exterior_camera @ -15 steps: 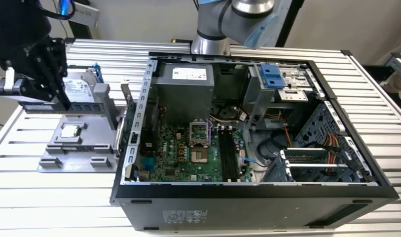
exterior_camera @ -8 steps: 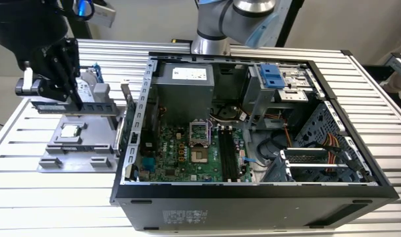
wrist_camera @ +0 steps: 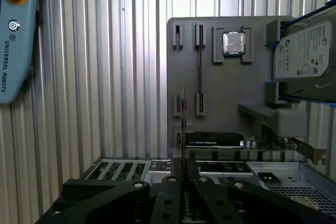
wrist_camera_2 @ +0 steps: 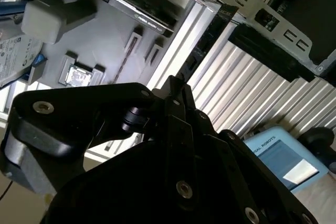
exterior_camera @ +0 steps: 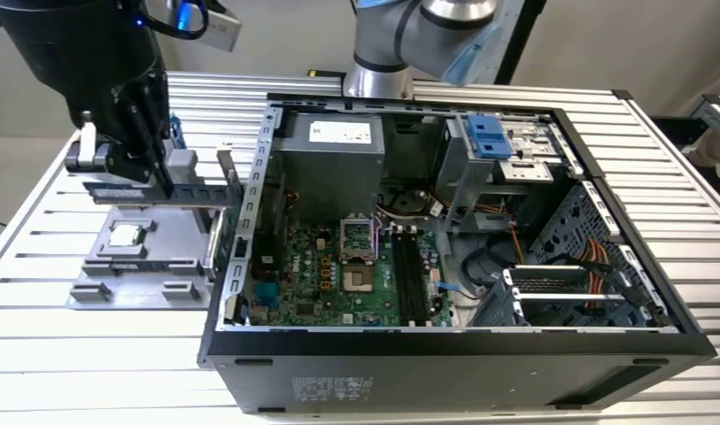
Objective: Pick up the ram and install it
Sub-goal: 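Pick up the ram and move it above insertion slot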
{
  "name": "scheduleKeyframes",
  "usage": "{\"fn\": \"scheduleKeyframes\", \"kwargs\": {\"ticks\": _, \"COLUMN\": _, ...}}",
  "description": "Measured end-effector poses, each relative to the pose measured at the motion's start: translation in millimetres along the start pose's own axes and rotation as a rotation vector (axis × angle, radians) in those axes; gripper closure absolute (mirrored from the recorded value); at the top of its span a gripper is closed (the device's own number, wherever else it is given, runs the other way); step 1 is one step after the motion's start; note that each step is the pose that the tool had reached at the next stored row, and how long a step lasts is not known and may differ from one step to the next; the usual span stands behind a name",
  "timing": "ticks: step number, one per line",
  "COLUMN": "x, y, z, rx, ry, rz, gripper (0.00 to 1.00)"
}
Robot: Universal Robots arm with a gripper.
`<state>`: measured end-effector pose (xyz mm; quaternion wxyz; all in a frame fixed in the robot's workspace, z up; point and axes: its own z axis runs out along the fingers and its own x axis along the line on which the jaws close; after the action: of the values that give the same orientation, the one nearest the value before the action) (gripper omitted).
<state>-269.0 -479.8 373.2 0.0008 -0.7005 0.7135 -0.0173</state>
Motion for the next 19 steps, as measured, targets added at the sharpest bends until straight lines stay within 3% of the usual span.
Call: {"fn": "scheduleKeyframes", "kwargs": {"ticks": 19, "x": -1.0, "y": -53.2, "z": 1.4, "rx": -0.0058, "ry": 0.0, "rz": -0.001, "gripper": 1.0}}
